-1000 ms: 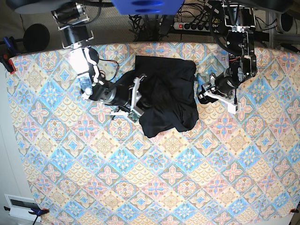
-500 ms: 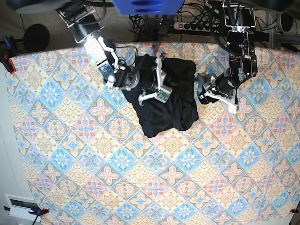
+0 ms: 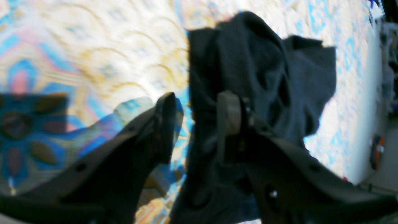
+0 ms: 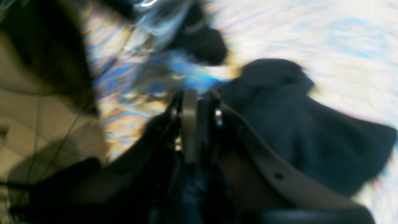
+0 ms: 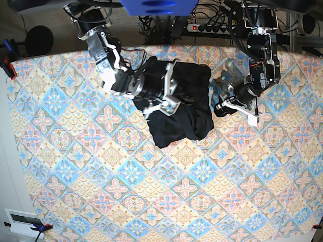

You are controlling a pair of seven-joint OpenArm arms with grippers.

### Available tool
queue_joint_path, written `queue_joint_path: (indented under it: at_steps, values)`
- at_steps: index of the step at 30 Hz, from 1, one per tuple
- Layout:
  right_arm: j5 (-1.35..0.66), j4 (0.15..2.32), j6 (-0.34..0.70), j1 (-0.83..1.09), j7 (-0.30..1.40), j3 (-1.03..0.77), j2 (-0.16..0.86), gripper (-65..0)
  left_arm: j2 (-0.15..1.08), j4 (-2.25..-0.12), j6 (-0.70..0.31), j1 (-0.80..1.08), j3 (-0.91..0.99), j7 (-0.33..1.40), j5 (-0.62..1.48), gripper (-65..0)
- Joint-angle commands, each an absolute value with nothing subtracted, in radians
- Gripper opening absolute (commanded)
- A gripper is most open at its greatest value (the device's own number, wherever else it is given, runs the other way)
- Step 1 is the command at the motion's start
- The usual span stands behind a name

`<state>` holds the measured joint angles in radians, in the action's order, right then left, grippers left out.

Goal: Layout the t-shirt on the table in an organized manner, then fold the t-shirt properly
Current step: 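Regrasp the shirt edge with the right gripper and fold it inward, then lift the shirt edge with the right gripper while the left gripper repositions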

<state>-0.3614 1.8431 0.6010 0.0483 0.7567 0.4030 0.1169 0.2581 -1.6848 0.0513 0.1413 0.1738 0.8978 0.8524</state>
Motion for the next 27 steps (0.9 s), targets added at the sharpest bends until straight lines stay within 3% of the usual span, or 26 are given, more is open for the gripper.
queue_joint_path:
  at_steps: [1,17,27]
  values:
    - [-0.375,1.85,0.61,0.044,0.74,0.387,0.117,-59.9,0.266,-1.702,0.041,0.131,0.176,0.886,0.862,-43.7]
    - [-0.371,1.659,0.61,-0.071,0.734,0.364,0.117,-59.9,0.262,-1.698,0.041,0.134,0.087,0.888,0.759,-43.7]
    - [-0.369,1.569,0.61,-0.087,0.688,0.283,0.117,-59.9,0.262,-1.58,0.041,0.128,0.07,0.886,0.763,-43.7]
